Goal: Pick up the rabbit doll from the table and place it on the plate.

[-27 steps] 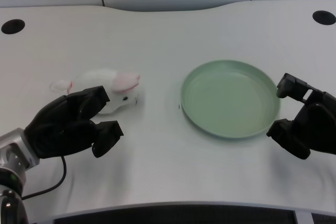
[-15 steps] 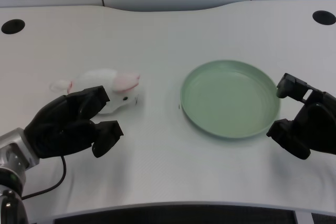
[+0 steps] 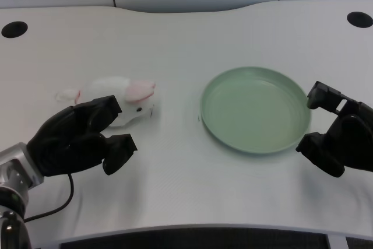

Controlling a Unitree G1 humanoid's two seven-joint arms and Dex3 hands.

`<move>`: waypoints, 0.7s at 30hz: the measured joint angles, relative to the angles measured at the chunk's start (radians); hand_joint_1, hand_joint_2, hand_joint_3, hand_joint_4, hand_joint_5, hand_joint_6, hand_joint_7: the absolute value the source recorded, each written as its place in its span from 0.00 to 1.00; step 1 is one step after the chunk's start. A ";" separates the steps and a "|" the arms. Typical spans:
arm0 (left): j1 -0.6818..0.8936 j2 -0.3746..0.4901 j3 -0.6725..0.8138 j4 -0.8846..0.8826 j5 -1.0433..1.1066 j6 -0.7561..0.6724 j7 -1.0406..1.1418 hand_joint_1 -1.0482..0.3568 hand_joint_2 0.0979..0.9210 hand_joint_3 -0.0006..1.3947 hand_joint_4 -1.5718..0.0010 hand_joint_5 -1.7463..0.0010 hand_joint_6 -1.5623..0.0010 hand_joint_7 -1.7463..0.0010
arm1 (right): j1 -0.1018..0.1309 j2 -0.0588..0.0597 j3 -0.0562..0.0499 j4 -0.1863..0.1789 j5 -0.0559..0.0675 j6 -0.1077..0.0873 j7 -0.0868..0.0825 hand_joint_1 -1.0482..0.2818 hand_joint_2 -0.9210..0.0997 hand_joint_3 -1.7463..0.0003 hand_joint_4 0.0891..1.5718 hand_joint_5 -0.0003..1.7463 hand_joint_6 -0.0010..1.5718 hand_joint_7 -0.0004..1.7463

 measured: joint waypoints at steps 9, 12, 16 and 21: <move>0.001 -0.016 0.027 -0.164 -0.004 -0.231 0.440 0.46 0.96 0.03 0.71 0.01 0.75 0.04 | 0.000 0.000 0.002 0.000 -0.001 0.000 -0.002 0.36 0.02 1.00 0.69 1.00 0.54 1.00; -0.006 -0.019 -0.004 -0.212 0.008 -0.439 0.443 0.39 0.99 0.01 0.71 0.25 0.63 0.43 | 0.000 0.000 0.001 0.000 -0.001 -0.003 -0.002 0.35 0.01 0.99 0.69 1.00 0.54 0.99; -0.039 -0.020 -0.043 -0.209 0.023 -0.567 0.433 0.30 1.00 0.01 0.63 0.84 0.53 0.96 | 0.000 0.001 0.001 -0.001 -0.001 -0.005 -0.002 0.34 0.00 0.99 0.68 1.00 0.53 0.99; -0.064 0.018 -0.178 -0.171 0.283 -0.860 0.729 0.14 1.00 0.08 0.81 0.98 0.75 1.00 | 0.000 0.001 0.001 -0.001 -0.001 -0.006 -0.003 0.36 0.00 1.00 0.68 1.00 0.53 0.98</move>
